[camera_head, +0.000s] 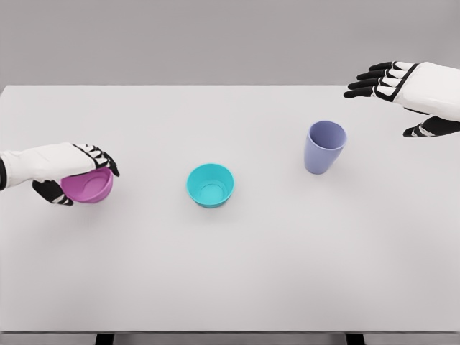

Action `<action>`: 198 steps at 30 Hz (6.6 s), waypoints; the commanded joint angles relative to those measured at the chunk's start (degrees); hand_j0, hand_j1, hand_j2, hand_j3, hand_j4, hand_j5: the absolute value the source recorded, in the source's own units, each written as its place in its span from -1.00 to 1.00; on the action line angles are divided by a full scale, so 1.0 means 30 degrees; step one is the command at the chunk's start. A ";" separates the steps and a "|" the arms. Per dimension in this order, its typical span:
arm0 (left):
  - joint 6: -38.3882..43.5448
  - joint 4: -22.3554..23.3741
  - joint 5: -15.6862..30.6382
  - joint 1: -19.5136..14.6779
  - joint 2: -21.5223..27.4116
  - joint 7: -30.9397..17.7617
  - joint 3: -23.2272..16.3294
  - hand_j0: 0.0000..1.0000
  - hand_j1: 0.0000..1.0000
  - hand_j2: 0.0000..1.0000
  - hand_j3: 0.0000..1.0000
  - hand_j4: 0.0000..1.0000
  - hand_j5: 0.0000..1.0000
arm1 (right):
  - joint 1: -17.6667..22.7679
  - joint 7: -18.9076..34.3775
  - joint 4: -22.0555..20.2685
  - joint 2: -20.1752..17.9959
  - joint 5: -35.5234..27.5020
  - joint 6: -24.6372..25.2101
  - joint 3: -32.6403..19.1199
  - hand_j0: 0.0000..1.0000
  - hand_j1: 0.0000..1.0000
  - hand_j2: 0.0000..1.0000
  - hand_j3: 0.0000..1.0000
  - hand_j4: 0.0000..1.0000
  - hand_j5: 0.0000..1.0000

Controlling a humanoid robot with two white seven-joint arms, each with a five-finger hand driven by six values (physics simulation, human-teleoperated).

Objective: Stacking bowl and cup with both arms

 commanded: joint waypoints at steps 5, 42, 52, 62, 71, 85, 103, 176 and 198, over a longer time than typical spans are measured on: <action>-0.0197 -0.0287 0.0034 -0.0410 -0.0507 0.0022 -0.0100 0.17 0.17 0.17 0.17 0.17 0.17 | 0.0000 -0.0011 0.0001 -0.0019 -0.0084 0.0058 -0.0004 1.00 1.00 1.00 1.00 1.00 1.00; -0.0461 -0.0902 -0.0230 -0.1963 -0.4110 0.0022 -0.1154 0.18 0.18 0.18 0.18 0.18 0.18 | 0.0000 -0.0011 0.0001 0.0128 -0.0084 0.0058 -0.0004 1.00 1.00 1.00 1.00 1.00 1.00; -0.0431 -0.0873 -0.0552 -0.3018 -0.5047 0.0022 -0.2151 0.18 0.18 0.18 0.18 0.18 0.18 | 0.0000 -0.0011 0.0001 0.0128 -0.0084 0.0058 -0.0004 1.00 1.00 1.00 1.00 1.00 1.00; -0.0461 -0.0873 -0.1841 -0.3838 -0.6131 0.0022 -0.2912 0.18 0.18 0.18 0.18 0.18 0.18 | 0.0000 -0.0011 0.0001 0.0128 -0.0084 0.0058 -0.0004 1.00 1.00 1.00 1.00 1.00 1.00; -0.0461 -0.0902 -0.2603 -0.4629 -0.6688 0.0022 -0.3967 0.18 0.18 0.18 0.18 0.18 0.18 | 0.0000 -0.0011 0.0001 0.0157 -0.0084 0.0058 -0.0004 1.00 1.00 1.00 1.00 1.00 1.00; -0.0432 -0.0697 -0.3423 -0.4892 -0.7684 0.0022 -0.4553 0.18 0.18 0.18 0.18 0.18 0.18 | 0.0000 -0.0011 0.0001 0.0128 -0.0084 0.0058 -0.0034 1.00 1.00 1.00 1.00 1.00 1.00; -0.0432 0.0006 -0.3423 -0.4922 -0.7977 0.0022 -0.4993 0.19 0.19 0.19 0.19 0.19 0.19 | 0.0000 -0.0011 0.0031 0.0128 -0.0084 0.0058 -0.0034 1.00 1.00 1.00 1.00 1.00 1.00; -0.4650 0.4196 1.4038 0.1523 -0.2821 0.0022 0.5232 1.00 1.00 1.00 1.00 1.00 1.00 | -0.4686 -0.0011 0.3311 0.1738 0.3461 0.0058 0.4711 1.00 1.00 1.00 1.00 1.00 1.00; -0.4680 0.4459 1.4008 0.1553 -0.3085 0.0022 0.5232 1.00 1.00 1.00 1.00 1.00 1.00 | -0.6973 -0.0011 0.6241 0.4171 0.4604 0.0058 0.9927 1.00 1.00 1.00 1.00 1.00 1.00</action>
